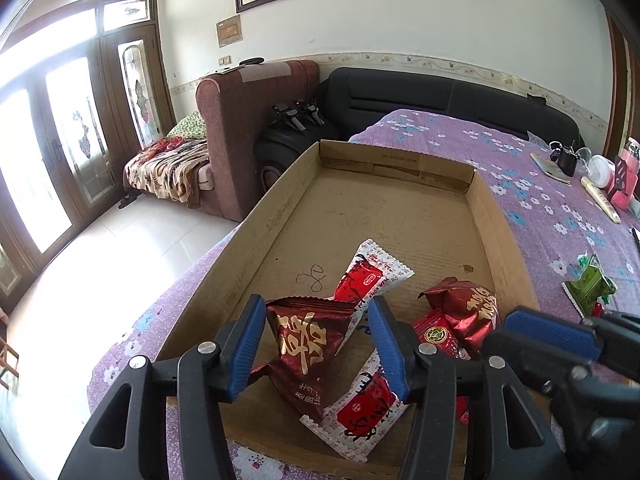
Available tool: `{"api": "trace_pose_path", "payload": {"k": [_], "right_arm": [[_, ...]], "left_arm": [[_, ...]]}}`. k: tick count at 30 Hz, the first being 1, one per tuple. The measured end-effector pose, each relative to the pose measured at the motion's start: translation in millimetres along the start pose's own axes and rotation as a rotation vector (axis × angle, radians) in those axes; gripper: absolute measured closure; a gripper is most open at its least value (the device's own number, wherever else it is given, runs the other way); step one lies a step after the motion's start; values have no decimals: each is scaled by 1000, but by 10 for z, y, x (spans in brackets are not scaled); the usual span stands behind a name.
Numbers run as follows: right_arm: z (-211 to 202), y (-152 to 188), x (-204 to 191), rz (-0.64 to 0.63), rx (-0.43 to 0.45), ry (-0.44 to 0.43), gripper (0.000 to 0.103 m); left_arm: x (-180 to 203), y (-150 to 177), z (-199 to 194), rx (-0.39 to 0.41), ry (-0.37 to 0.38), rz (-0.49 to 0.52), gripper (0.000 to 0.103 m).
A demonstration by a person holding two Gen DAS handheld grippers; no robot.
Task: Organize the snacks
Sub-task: 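Open the left gripper over the tray while the right releases its red packet, then move both open grippers back to the snack pile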
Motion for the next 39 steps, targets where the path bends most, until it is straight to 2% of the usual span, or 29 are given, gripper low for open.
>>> {"api": "trace_pose_path", "payload": {"k": [5,7,9,15,21,26,30,35,39], "right_arm": [[-102,-94,64,42,3,-5,82],[-147,-120,83,55,4,-7,76],[-212,-137,119,70,4,-10,75],[-476,-168,296,111,-6,-33,75],[-924,-179,829,171,37,21,73],[-1221,-74,1342,284,61,51,73],[-1398,-65,1648,361,102,61,73],[-1526,-96,1832,420,133,56,73],[-1537,-90,1875,435,130,56,73]], "left_arm": [[13,-4,5,-3,2,0,46],[9,-7,7,-2,-1,0,46],[-2,-8,2,0,-5,-3,45],[-29,-1,-5,-1,-11,-11,45],[29,-23,-105,22,-21,10,45],[202,-114,-257,37,0,33,45],[522,-171,-404,37,68,80,45],[1272,-119,-510,-38,282,168,45],[1817,-65,-517,-110,400,237,45]]}}
Point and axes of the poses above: each gripper's, at about its wrist camera, not at the fingertips, and z roughly the way its jaws point, x to its right, y to its underside, the point moved 10 cm from there along z, roughly the way its jaws point, and after that the axes turned 7 degrees about z, right-handed, at the moved point
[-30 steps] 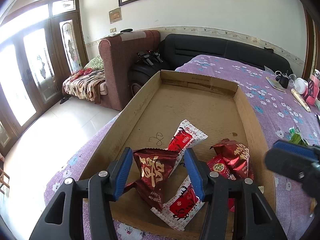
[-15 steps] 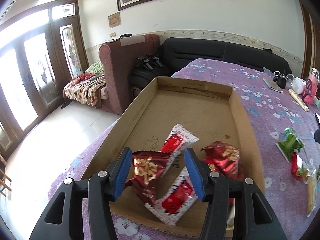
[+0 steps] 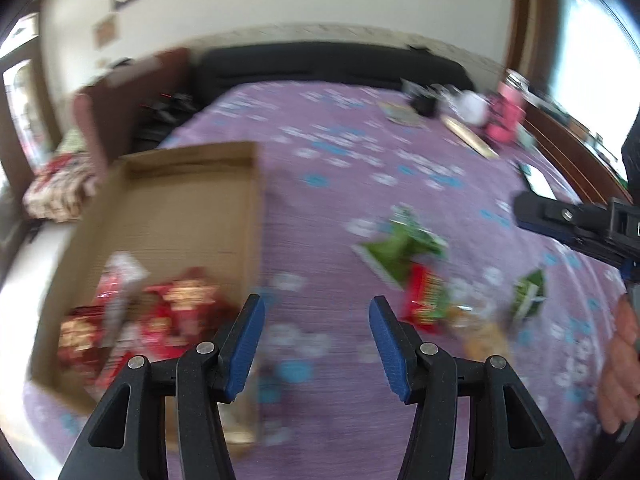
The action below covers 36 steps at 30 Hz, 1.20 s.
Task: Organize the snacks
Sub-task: 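Move both open grippers back to the snack pile, then grasp the red bar packet with gold print with the left gripper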
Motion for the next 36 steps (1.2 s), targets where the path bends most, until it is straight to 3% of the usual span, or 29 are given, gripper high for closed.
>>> {"api": "trace_pose_path", "payload": {"k": [7,10,21,23,27,36], "right_arm": [[-93,-33,61,27,13,-8,73],[-111,-32,64,33,14,-11,73],[-124,-33,31,28,13,-21,73],[-126,-26,18,23,11,-23,73],[-97,10,-13,3,-10,-18,73],[207,296,15,-74,-151,56,73]], "left_arm": [[413,-110,337,-82,73,57,50],[498,-121,494,-117,72,83,60],[748,-94,638,-140,92,151,64],[746,-75,643,-133,86,155,66],[609,-69,623,-119,59,107,83],[318,22,326,-68,64,21,83]]}}
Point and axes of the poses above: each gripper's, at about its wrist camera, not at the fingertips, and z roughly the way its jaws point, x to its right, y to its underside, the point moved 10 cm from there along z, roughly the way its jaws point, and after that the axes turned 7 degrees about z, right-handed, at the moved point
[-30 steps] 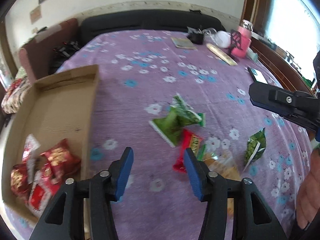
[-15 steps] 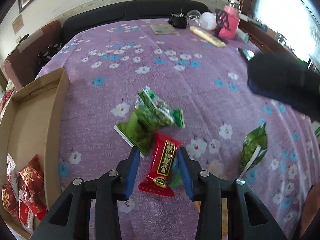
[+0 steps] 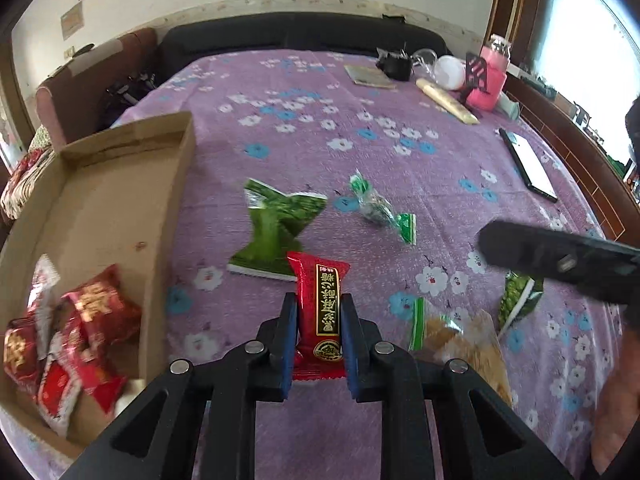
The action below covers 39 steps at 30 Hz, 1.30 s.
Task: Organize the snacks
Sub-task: 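Grasp the red bar packet with gold print with the left gripper, then grasp the clear packet with a round cake with the right gripper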
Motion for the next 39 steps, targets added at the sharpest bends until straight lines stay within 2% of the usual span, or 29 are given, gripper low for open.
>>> {"api": "trace_pose_path", "payload": {"k": [4,7,9,11,13,16,19,24,25,26,28,31,35,37,39], "right_arm": [[68,97,-105,-74,-29,7,73],[231,272,-193,-173,-95,47,73],[377,423,-207,-254,-143,109,73],[403,430,-173,-310,-108,191,73],[446,435,-87,-317,-114,230,73],[488,417,-5,-285,-131,212,67],[475,391,38,-267,-125,217,68],[341,268,88,-166,-86,155,80],[316,233,89,-139,-76,126,99],[300,205,93,-114,-69,105,103],[245,112,133,-61,-26,90,103],[209,48,180,-34,-16,93,101],[249,147,-8,-132,-57,65,99],[279,191,-18,-155,-65,103,84],[296,204,-9,-189,-64,138,73]], "left_arm": [[-145,59,-162,27,-4,-28,83],[-244,80,-261,44,-5,-53,83],[-289,93,-304,53,-12,-60,83],[-306,110,-322,56,-11,-64,83],[-300,126,-320,55,-9,-63,83],[-263,137,-312,53,-3,-55,83],[-229,136,-316,57,0,-46,83],[-206,136,-300,57,6,-49,83],[-204,138,-296,56,8,-51,83],[-200,142,-292,55,10,-51,83],[-192,147,-284,54,10,-50,83],[-180,152,-282,54,14,-48,83],[-186,147,-296,58,14,-49,83],[-198,146,-304,60,13,-52,83],[-210,150,-307,60,15,-54,83]]}}
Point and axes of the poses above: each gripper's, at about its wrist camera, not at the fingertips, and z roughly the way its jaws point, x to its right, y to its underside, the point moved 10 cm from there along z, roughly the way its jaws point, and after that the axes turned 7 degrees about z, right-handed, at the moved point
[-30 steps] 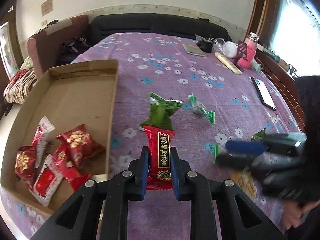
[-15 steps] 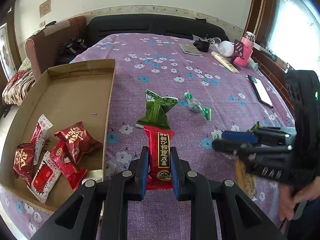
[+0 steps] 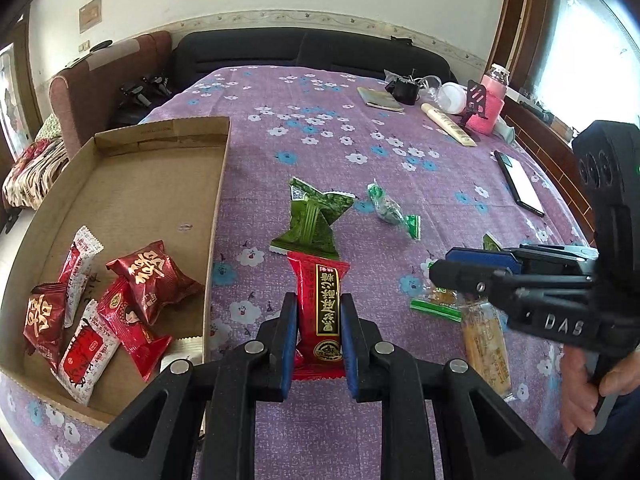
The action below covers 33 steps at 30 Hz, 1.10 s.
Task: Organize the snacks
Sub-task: 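Grasp the clear packet with a round cake with the right gripper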
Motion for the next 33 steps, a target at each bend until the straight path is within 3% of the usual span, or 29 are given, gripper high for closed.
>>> {"api": "trace_pose_path", "payload": {"k": [1,3,7,10,14,15,25,33], "right_arm": [[19,19,10,-13,-7,15,63],[72,56,13,-52,-24,52,56],[182,171,-37,-146,-69,102,54],[234,192,25,-150,-79,131,54],[206,174,80,-124,-71,113,64],[194,169,70,-118,-68,99,71],[98,77,142,-35,-33,68,74],[-157,-94,-34,-6,92,-49,74]], "left_arm": [[-1,1,1,0,2,-1,83],[4,1,2,-1,3,3,83],[25,4,3,-1,6,13,83],[28,8,1,0,8,14,83],[33,20,12,-6,8,12,83],[36,21,15,-6,7,12,83],[30,28,19,-7,6,6,83],[27,26,15,-4,7,4,83]]}}
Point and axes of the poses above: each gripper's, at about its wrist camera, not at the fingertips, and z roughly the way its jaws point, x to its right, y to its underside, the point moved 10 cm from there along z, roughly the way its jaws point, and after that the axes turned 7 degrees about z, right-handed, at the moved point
